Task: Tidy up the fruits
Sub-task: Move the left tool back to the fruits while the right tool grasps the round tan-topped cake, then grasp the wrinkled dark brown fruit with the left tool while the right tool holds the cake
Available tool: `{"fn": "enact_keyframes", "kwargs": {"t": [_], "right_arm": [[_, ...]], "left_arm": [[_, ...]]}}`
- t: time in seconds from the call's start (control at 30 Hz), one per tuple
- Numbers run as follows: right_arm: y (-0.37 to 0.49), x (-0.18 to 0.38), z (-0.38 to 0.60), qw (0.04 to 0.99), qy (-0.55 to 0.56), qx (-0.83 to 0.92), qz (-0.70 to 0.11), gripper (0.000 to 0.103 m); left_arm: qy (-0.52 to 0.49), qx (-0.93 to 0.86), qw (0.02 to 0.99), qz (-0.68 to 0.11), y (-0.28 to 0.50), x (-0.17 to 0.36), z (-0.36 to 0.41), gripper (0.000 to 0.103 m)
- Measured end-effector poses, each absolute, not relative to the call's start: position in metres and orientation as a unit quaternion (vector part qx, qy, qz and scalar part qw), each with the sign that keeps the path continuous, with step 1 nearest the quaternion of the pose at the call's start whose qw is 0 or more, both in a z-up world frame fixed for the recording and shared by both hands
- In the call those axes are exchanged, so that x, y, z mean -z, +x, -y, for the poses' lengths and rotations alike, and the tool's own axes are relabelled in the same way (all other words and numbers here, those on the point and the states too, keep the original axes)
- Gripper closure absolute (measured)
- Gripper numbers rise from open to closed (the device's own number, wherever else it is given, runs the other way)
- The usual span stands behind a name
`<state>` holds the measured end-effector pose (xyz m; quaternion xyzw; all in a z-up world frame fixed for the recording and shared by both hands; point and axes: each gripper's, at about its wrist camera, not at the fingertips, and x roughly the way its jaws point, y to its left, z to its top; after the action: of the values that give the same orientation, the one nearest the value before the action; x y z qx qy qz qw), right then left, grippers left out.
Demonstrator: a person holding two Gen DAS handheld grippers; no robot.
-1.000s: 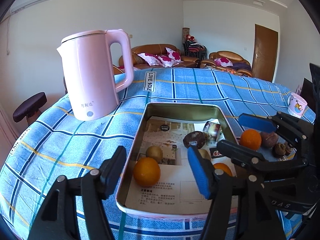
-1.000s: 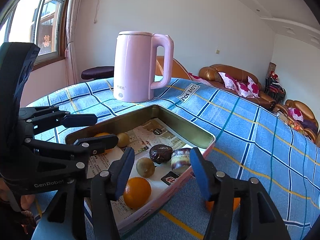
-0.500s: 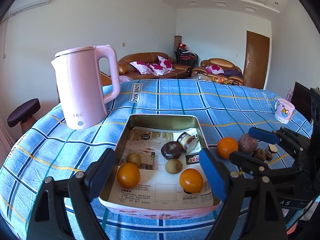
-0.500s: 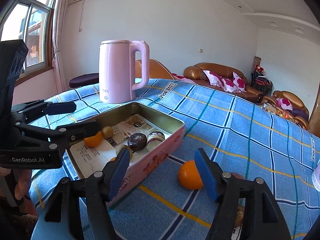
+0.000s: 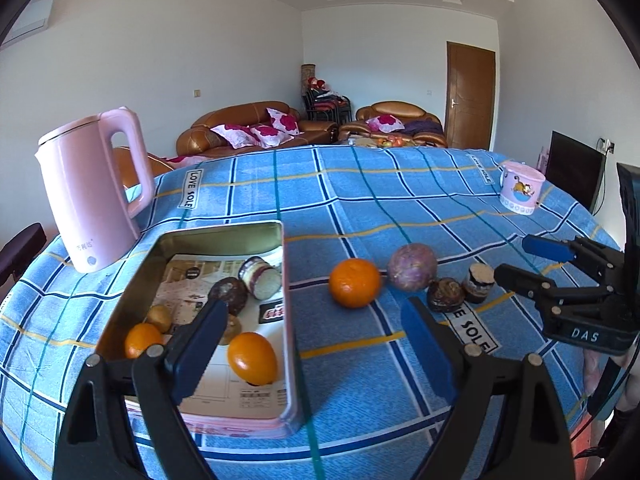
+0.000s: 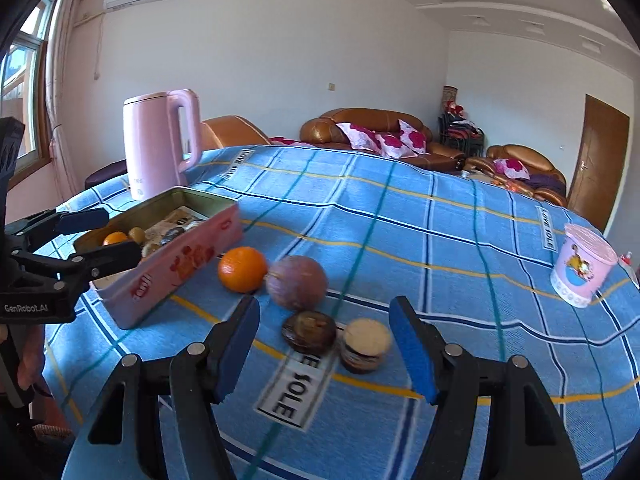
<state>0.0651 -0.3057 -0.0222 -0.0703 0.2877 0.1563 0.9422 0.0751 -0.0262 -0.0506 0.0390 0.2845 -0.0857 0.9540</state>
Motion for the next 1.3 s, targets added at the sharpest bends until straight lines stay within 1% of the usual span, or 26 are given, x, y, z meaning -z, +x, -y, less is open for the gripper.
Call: {"fn": "enact_keyframes", "kwargs": {"t": [0.23,0.5,0.57,0.6,0.67,0.7,0.73,0.77,0.8,0.93,1.07,1.13,1.2,1.3], "right_arm": [[0.081,0.036,0.332,0.932,-0.042,-0.142,-0.331,0.034],[0.098,0.045,0.304,0.909,-0.084,-0.159,-0.376,0.035],[0.103,0.047,0.303,0.905,-0.082,-0.160,-0.386,0.041],[0.106,0.048,0.303,0.903,-0.078,-0.160,-0.391,0.045],[0.113,0.050,0.304,0.901,-0.071,-0.159,-0.398,0.048],[0.116,0.051,0.304,0.900,-0.067,-0.161,-0.399,0.052],[0.118,0.052,0.306,0.899,-0.059,-0.166,-0.402,0.061],[0.119,0.052,0.306,0.897,-0.055,-0.171,-0.405,0.065],[0.119,0.052,0.307,0.896,-0.051,-0.174,-0.405,0.067],[0.111,0.048,0.312,0.900,-0.047,-0.176,-0.397,0.067],[0.095,0.041,0.325,0.915,-0.037,-0.154,-0.372,0.067],[0.090,0.045,0.332,0.916,-0.025,-0.147,-0.373,0.067],[0.088,0.051,0.339,0.914,-0.009,-0.142,-0.380,0.067],[0.087,0.049,0.346,0.917,0.006,-0.139,-0.374,0.067]], "left_arm": [[0.055,0.103,0.948,-0.296,0.080,0.058,0.055,0.012],[0.052,0.112,0.944,-0.307,0.087,0.063,0.060,0.012],[0.050,0.111,0.943,-0.309,0.089,0.063,0.059,0.012],[0.047,0.112,0.943,-0.311,0.089,0.063,0.058,0.012],[0.044,0.115,0.942,-0.313,0.090,0.063,0.059,0.012],[0.046,0.115,0.942,-0.313,0.091,0.063,0.061,0.012],[0.049,0.116,0.942,-0.312,0.091,0.063,0.062,0.012],[0.050,0.119,0.941,-0.312,0.091,0.063,0.065,0.012],[0.049,0.123,0.940,-0.313,0.090,0.063,0.067,0.012],[0.055,0.138,0.937,-0.316,0.090,0.064,0.079,0.012],[0.058,0.154,0.931,-0.327,0.094,0.067,0.092,0.016],[0.055,0.165,0.925,-0.337,0.098,0.070,0.099,0.020],[0.050,0.175,0.918,-0.353,0.104,0.075,0.107,0.028],[0.041,0.194,0.905,-0.377,0.114,0.082,0.118,0.034]]}}
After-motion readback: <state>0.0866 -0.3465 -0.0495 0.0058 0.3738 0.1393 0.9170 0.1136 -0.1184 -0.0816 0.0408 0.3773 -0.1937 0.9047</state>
